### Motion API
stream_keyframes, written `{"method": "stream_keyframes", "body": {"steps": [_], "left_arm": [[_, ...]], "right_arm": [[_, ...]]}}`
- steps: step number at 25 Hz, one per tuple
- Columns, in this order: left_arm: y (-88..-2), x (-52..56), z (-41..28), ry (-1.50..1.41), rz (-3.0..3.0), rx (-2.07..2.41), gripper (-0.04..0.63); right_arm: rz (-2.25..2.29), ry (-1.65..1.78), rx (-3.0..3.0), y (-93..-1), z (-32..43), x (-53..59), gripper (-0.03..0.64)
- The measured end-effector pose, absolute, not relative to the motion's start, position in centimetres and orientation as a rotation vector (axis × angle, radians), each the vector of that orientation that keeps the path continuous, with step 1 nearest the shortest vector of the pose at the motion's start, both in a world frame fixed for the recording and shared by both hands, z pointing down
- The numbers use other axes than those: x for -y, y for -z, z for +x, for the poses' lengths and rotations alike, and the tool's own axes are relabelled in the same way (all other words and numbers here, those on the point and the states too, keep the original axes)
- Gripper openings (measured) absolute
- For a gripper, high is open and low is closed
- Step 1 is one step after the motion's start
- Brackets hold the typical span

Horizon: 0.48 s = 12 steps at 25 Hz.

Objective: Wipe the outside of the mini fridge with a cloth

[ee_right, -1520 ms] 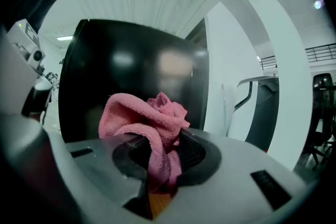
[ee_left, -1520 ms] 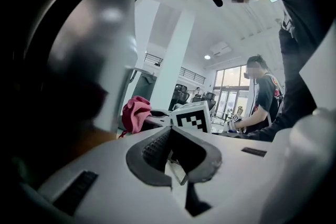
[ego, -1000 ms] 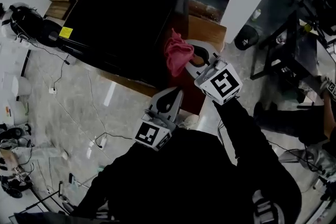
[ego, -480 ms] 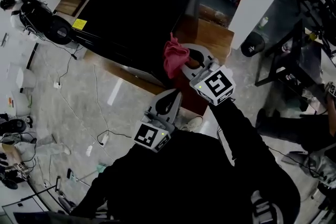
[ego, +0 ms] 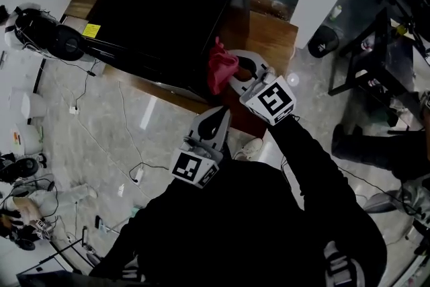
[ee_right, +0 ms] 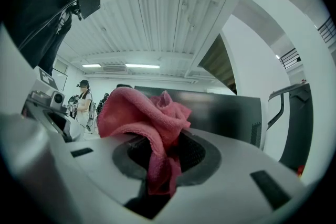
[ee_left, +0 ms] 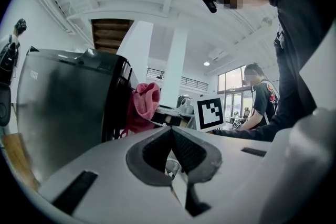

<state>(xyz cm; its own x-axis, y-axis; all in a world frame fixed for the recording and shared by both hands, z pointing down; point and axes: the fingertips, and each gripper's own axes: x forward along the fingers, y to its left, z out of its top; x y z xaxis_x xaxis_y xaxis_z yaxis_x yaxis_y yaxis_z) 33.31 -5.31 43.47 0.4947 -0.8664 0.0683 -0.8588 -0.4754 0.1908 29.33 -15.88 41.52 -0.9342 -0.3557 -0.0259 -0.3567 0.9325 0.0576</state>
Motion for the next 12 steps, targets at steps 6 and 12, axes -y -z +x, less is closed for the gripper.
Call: {"method": "stream_keyframes", "body": {"steps": [6, 12], "left_arm": [[-46.0, 6.3, 33.2, 0.015, 2.527, 1.472, 0.005], [-48.4, 6.9, 33.0, -0.004, 2.511, 1.466, 0.005]], "right_arm": [[-0.552, -0.003, -3.023, -45.0, 29.7, 16.6, 0.089], [-0.561, 0.027, -3.083, -49.5, 29.7, 16.9, 0.089]]}}
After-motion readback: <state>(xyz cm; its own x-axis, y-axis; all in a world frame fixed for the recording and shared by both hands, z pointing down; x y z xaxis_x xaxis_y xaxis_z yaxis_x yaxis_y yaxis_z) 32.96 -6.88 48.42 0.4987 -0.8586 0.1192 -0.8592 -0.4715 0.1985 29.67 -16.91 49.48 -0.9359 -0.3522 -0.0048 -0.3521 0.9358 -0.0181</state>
